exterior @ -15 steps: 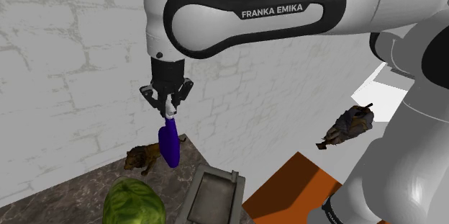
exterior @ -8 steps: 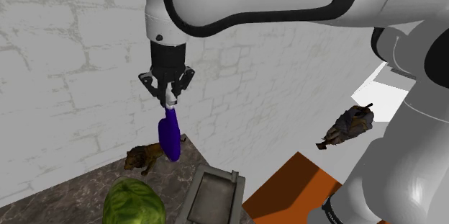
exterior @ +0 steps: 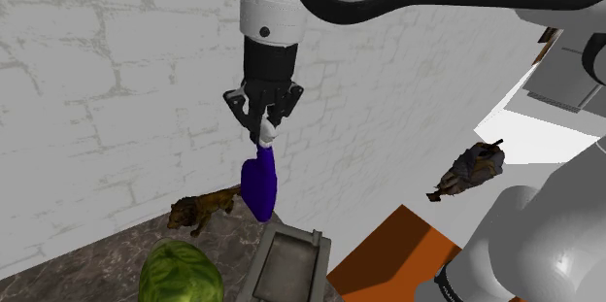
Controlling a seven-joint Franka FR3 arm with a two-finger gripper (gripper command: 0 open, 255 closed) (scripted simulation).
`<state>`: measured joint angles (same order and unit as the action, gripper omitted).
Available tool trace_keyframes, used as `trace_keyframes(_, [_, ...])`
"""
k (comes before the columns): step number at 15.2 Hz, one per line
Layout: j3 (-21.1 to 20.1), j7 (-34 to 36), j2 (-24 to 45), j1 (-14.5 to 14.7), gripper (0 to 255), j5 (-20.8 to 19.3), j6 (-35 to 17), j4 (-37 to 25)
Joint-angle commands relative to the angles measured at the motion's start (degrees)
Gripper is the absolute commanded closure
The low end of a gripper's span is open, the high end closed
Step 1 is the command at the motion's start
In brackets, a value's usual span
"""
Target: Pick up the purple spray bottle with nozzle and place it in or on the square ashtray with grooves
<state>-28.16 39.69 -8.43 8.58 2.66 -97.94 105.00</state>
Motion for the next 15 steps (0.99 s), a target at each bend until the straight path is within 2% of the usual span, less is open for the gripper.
trace_keyframes(1, [0.59,-0.84,-4.04,0.16,255,1.81,1.65,1.99])
trace_keyframes(8, [3.20,-2.34,-17.64,2.26,255,6.75,9.06,7.32])
trace_keyframes(15, [2.85,-2.69,-18.89,2.72,255,7.41,3.84,13.74])
